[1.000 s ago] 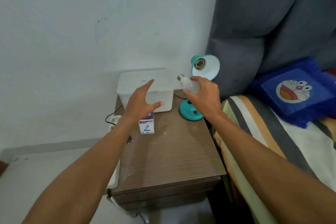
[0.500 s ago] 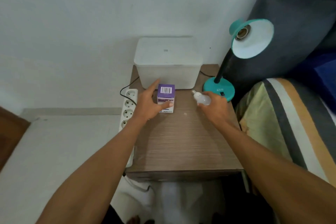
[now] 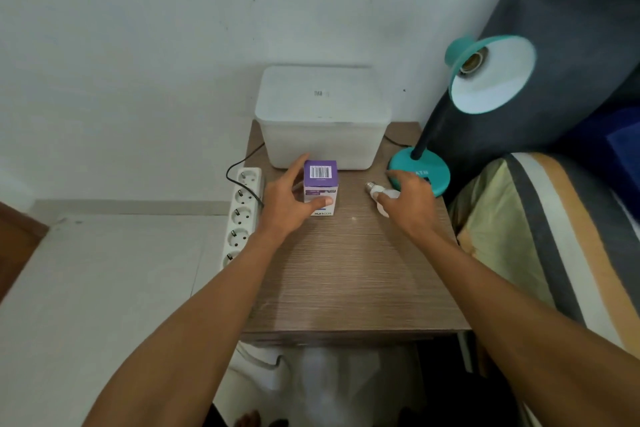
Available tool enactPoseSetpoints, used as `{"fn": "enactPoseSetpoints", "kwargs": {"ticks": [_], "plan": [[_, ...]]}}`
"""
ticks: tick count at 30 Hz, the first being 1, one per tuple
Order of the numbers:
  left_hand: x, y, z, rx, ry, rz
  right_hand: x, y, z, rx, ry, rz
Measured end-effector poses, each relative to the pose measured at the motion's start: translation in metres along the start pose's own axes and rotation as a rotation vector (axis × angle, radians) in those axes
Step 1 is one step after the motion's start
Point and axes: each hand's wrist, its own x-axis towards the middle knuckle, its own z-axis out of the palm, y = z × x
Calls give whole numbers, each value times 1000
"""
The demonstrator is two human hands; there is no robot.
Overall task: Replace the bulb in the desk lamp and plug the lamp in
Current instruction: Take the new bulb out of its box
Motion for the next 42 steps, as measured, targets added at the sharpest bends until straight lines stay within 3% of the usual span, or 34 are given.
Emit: {"fn": "enactPoseSetpoints", "kwargs": {"ticks": [3,8,12,21,27,32,38,42], "plan": [[1,-2,0,-10,-7,-4,8,-31,-13,15,21,-188],[3,-8,2,-28,5,5,17,-77,-13,-24,-184,-509],[6,-12,1,-45,-13,7,22,-88,-5,-176,-233,-688],[7,-21,4,-60,-1,48,33,-89,-8,-240,-337,-773],[7,-20,6,-65,-1,51,31,-84,-3,-248,-279,-811],[7,-21,7,-81,6,60,27,-77,1,-56,-185,-703],[3,-18,8,-99,38,74,38,-87,3,331,50,-311],[3,-19,9,-43,36,112,42,-94,10,387,168,-162]]}}
